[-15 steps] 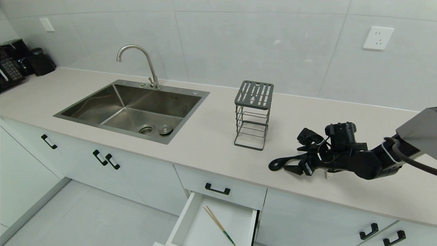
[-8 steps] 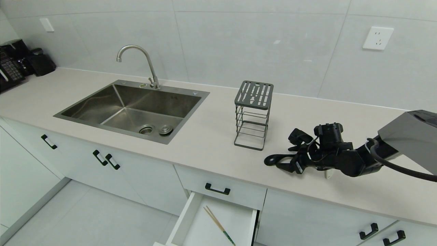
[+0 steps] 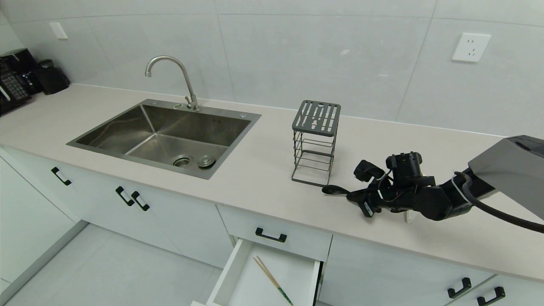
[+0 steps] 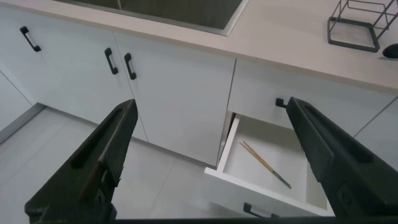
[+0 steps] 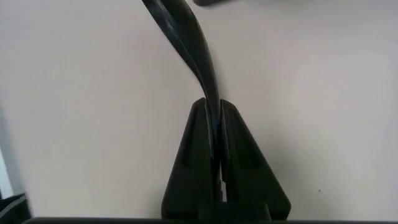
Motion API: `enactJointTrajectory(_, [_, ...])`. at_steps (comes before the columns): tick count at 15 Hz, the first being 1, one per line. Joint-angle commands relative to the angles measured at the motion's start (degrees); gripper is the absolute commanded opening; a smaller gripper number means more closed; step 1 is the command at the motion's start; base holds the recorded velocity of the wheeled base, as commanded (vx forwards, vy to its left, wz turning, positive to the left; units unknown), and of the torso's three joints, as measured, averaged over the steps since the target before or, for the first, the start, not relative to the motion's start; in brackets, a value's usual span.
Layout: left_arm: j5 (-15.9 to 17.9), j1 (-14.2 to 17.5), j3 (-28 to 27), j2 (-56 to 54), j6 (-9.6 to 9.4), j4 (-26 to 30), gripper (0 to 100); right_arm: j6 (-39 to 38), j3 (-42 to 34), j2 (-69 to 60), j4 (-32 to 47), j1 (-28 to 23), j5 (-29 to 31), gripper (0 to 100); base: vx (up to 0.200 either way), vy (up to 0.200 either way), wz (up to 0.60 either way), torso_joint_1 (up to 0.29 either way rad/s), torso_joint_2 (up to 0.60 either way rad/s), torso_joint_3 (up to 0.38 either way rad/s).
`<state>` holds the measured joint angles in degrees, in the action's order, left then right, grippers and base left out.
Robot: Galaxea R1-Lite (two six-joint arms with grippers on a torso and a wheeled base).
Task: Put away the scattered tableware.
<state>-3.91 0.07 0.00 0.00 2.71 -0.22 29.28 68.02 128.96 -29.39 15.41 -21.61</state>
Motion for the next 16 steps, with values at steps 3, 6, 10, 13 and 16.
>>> enactJointTrajectory(3, [0.0,0.0,0.0,0.0,0.02,0.0,100,0.1,-6.4,-7.7,-0.4,2.3,-0.2,0,0.000,0.000,0.00,0.000,0.00,0.000])
enactJointTrajectory(6, [0.0,0.0,0.0,0.0,0.02,0.0,100,0.0,-13.0,-14.2,-0.8,5.9,-0.2,0,0.000,0.000,0.00,0.000,0.00,0.000])
enactJointTrajectory(10, [0.0,0.0,0.0,0.0,0.02,0.0,100,-6.5,-21.6,-22.3,-3.8,14.7,-0.1,0,0.000,0.000,0.00,0.000,0.00,0.000])
enactJointTrajectory(13, [0.0,0.0,0.0,0.0,0.11,0.0,100,-16.7,-29.4,-26.8,-12.1,24.2,4.0,0,0.000,0.000,0.00,0.000,0.00,0.000])
enactJointTrajectory(16, [0.0,0.0,0.0,0.0,0.02,0.0,100,-18.3,-33.8,-27.7,-14.7,26.1,6.1,0,0.000,0.000,0.00,0.000,0.00,0.000])
